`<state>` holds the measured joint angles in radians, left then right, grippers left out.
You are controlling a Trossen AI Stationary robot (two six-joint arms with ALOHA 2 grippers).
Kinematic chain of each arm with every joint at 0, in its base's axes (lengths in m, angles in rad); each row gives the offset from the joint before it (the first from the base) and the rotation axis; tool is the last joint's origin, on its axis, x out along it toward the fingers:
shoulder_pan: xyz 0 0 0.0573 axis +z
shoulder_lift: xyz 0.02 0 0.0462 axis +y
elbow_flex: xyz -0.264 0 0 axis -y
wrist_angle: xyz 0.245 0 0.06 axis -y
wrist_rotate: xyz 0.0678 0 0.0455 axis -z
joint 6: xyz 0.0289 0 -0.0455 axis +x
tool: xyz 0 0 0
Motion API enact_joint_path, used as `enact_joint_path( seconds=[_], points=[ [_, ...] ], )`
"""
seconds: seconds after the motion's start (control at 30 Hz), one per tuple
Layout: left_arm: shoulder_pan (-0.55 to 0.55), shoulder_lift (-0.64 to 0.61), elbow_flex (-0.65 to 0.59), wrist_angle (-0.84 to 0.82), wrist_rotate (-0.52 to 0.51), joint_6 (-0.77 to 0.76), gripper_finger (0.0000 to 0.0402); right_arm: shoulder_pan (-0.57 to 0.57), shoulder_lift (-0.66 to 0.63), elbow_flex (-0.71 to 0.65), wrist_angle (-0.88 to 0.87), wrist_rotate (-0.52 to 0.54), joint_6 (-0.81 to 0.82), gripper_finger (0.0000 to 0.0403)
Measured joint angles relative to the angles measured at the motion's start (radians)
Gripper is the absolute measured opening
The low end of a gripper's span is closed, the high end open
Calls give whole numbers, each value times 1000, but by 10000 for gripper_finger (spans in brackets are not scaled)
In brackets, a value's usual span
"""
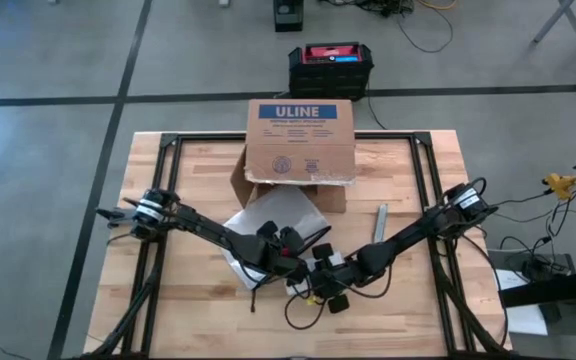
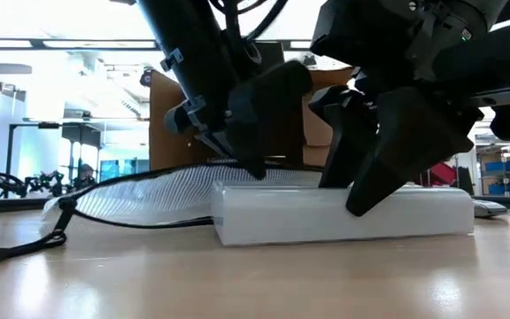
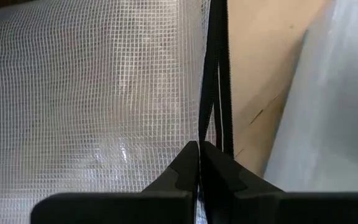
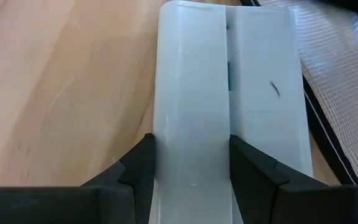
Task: Unpack boxes
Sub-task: Put the white medicine pill kit into the white zip bag
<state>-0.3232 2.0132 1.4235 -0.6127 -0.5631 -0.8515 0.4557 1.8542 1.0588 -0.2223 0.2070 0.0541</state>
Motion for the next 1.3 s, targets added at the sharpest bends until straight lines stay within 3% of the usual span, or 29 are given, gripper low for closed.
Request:
enact_joint_path(
  seconds=[0.3, 0.57, 0.77, 1.3],
  points=[
    [-3, -66, 0, -42, 3, 4, 0, 4, -4, 1, -1, 4, -3, 128],
    [-3, -66, 0, -56, 23, 1, 0, 8, -16, -1, -17, -2, -18, 68],
    [-3, -66, 0, -55, 30, -4, 0, 9, -16, 0, -12, -2, -43, 47],
    [-4, -65, 0, -80, 31, -3, 0, 23, -106, -7, -33, -18, -39, 146]
  ],
)
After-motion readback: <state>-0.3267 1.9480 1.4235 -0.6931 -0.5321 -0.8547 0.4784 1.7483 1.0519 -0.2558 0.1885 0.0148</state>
